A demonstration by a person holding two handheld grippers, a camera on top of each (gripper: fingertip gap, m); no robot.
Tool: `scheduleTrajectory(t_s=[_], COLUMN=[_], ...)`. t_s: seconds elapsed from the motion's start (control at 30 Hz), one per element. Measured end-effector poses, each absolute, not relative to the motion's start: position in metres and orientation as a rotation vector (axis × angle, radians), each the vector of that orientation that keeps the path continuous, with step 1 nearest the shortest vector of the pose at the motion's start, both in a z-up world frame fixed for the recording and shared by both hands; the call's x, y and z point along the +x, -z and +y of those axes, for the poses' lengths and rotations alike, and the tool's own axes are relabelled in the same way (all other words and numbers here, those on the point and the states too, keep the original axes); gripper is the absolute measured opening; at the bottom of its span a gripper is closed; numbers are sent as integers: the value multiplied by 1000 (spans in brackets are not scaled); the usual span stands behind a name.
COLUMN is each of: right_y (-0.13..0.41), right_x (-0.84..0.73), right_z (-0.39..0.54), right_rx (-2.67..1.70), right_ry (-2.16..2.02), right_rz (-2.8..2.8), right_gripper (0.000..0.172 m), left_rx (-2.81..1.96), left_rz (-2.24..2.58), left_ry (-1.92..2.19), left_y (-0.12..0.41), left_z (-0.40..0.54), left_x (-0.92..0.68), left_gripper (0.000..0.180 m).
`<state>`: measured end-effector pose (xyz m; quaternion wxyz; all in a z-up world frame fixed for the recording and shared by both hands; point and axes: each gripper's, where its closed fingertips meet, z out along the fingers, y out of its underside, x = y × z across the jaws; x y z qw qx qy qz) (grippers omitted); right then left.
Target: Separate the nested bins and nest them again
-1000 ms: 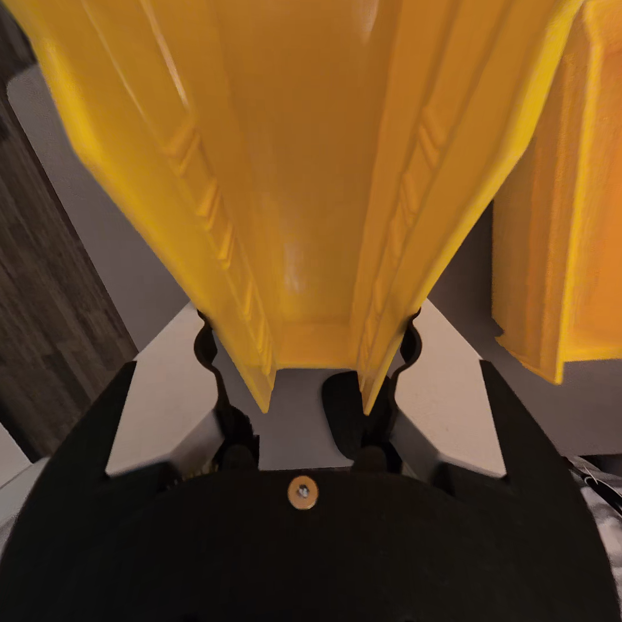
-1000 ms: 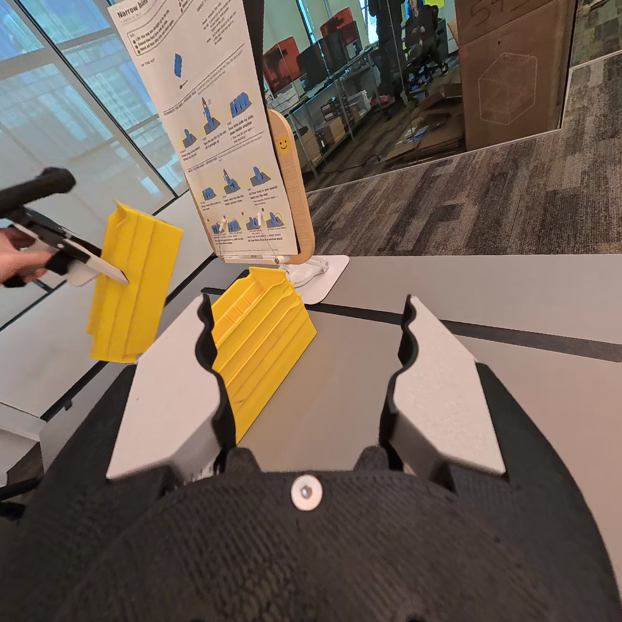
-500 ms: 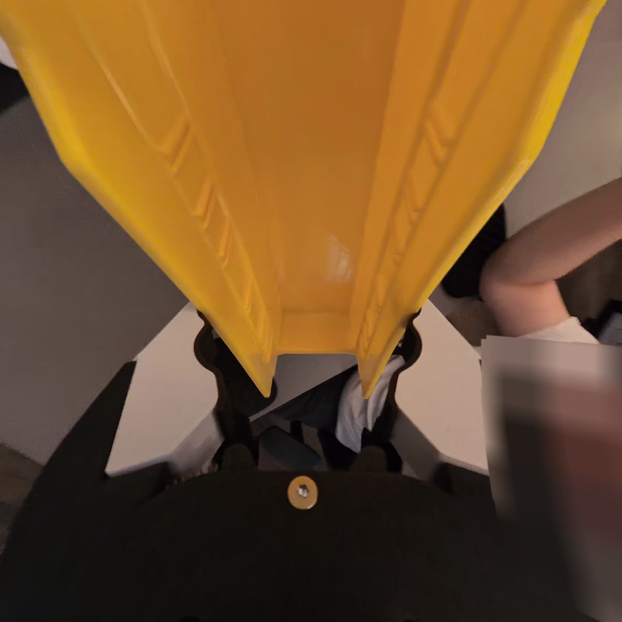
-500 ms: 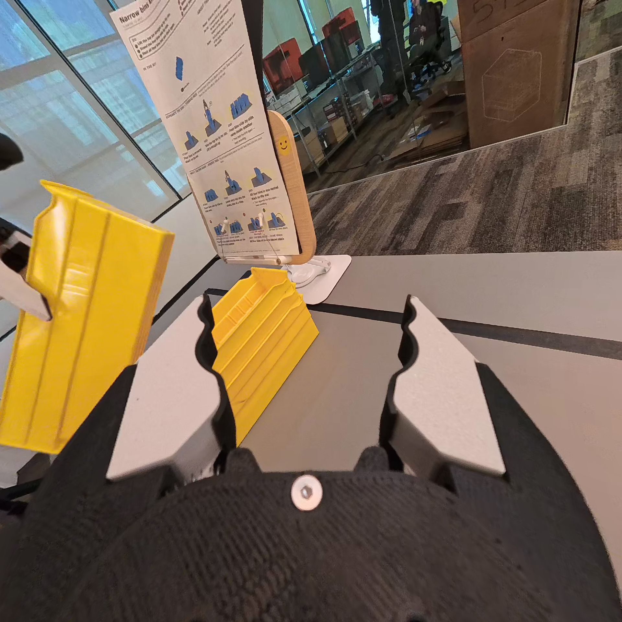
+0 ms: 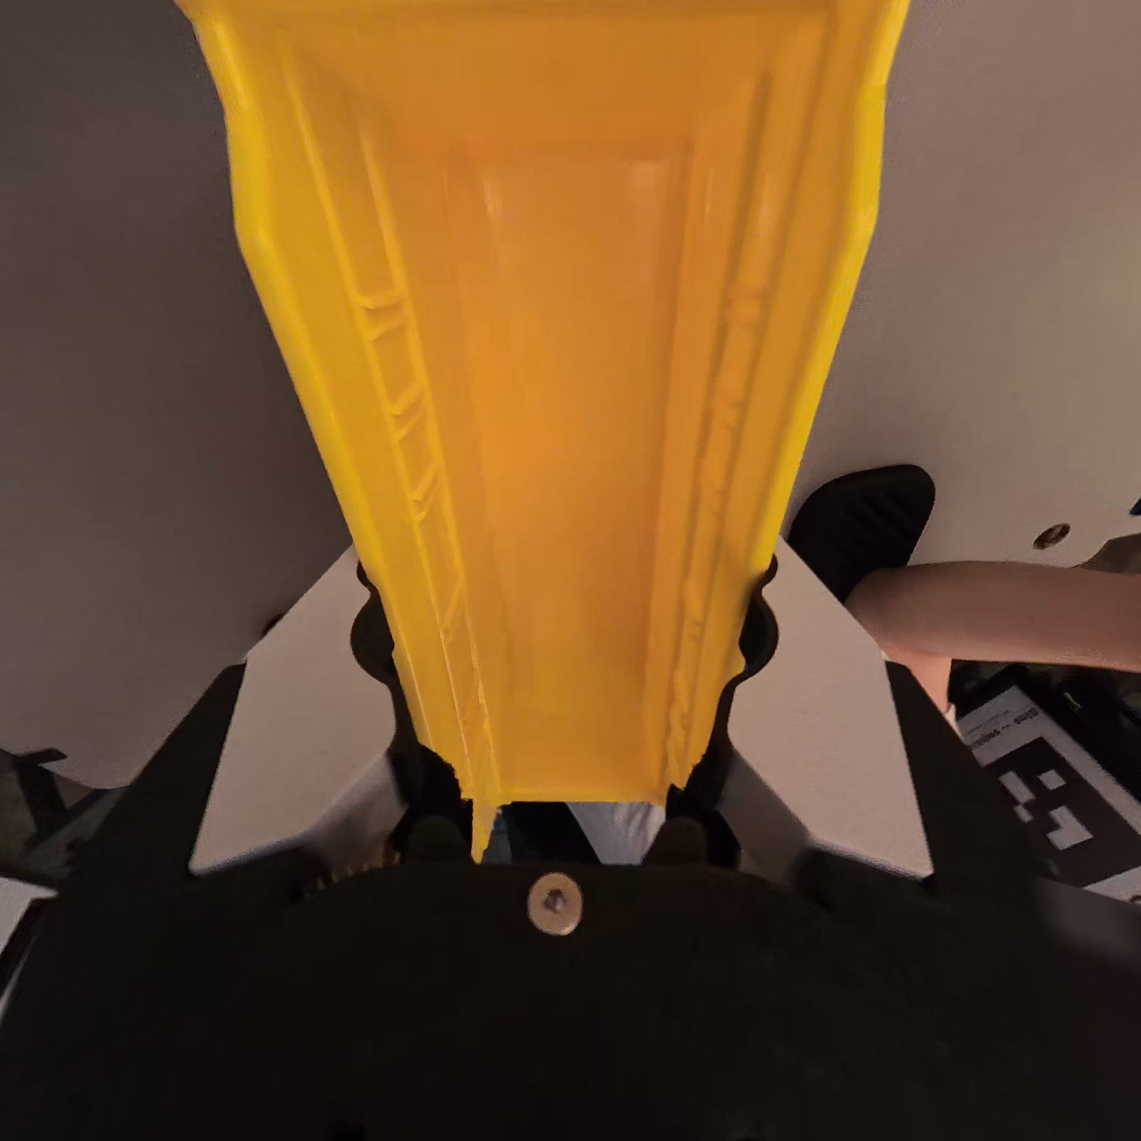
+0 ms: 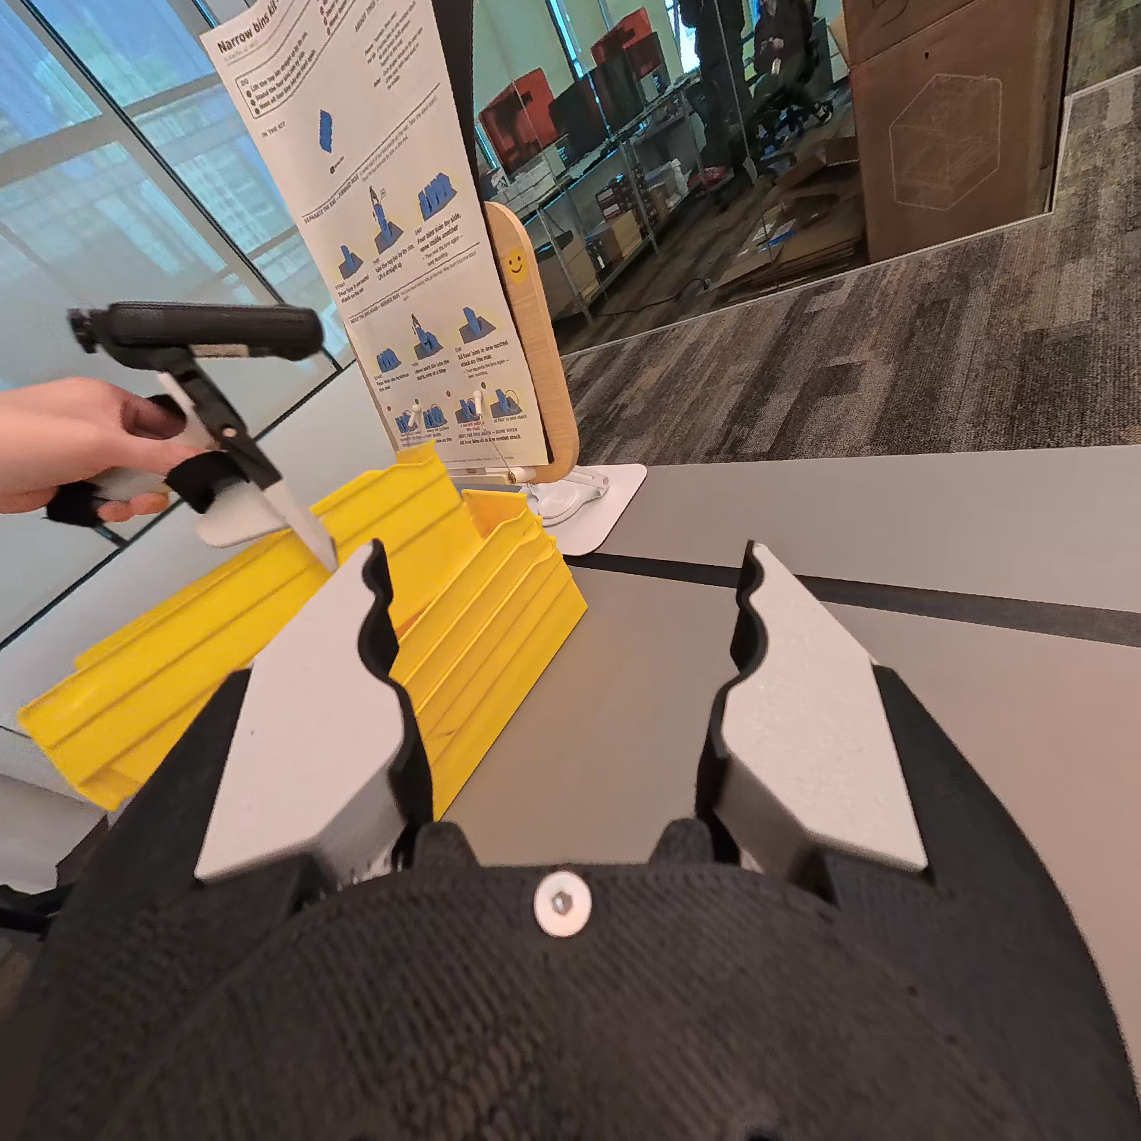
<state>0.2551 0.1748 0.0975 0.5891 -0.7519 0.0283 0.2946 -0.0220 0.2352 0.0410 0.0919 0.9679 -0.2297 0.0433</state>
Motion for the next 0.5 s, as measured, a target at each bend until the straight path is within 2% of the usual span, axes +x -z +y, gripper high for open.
scheduleTrajectory(t_s=[0.5], right_y=[-94], right_x=[250], right_z=[178], right_rx=[-1764], right_ry=[-703], right_rz=[54], right_gripper=[112], left_rx=[2871], left_rz=[-599], left_ry=[10], left_y=[8], left_z=[257], left_x=[-4], left_gripper=[118])
